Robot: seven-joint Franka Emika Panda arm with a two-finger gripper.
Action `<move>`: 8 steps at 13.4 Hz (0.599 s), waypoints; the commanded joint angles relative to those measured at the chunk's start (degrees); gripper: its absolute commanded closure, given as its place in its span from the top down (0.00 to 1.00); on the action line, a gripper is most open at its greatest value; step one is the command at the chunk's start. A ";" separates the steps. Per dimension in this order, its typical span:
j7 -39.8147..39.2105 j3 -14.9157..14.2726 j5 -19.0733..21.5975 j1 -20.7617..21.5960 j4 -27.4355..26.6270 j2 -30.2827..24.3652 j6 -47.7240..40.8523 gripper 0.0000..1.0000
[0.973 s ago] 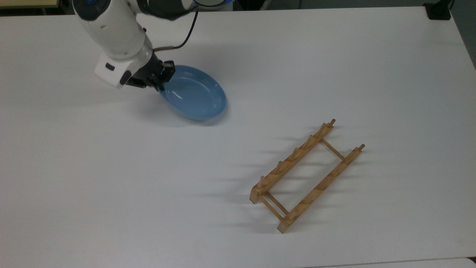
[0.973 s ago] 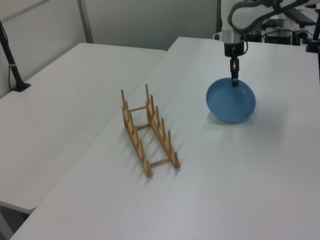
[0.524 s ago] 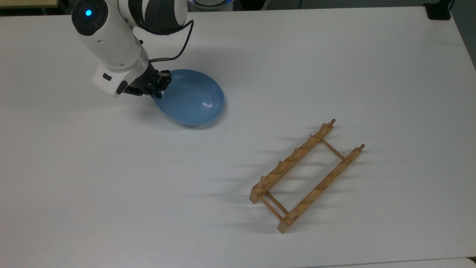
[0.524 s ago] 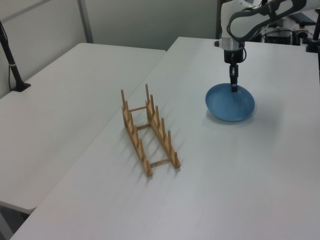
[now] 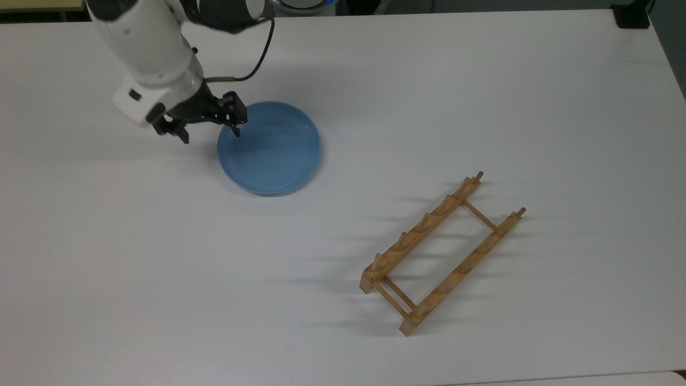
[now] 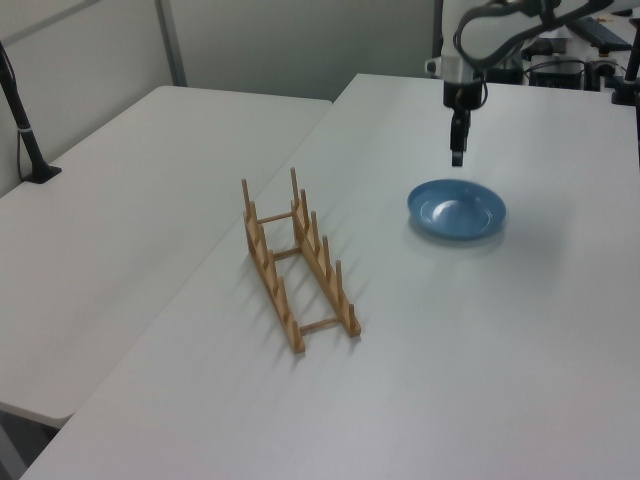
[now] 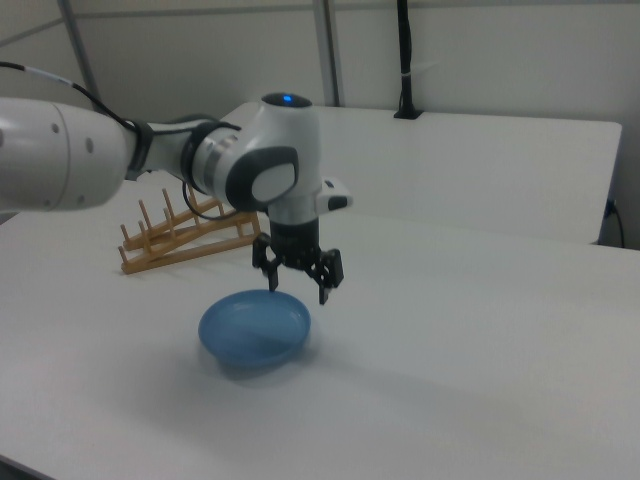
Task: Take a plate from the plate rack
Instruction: 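Open the gripper and raise it away from the plate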
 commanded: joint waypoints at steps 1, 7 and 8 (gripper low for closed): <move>11.81 0.34 1.06 0.54 -0.84 -8.21 -2.68 1.00; 25.37 0.61 0.36 5.01 12.43 -13.93 -26.13 1.00; 26.34 0.61 0.36 6.07 12.35 -15.68 -27.03 1.00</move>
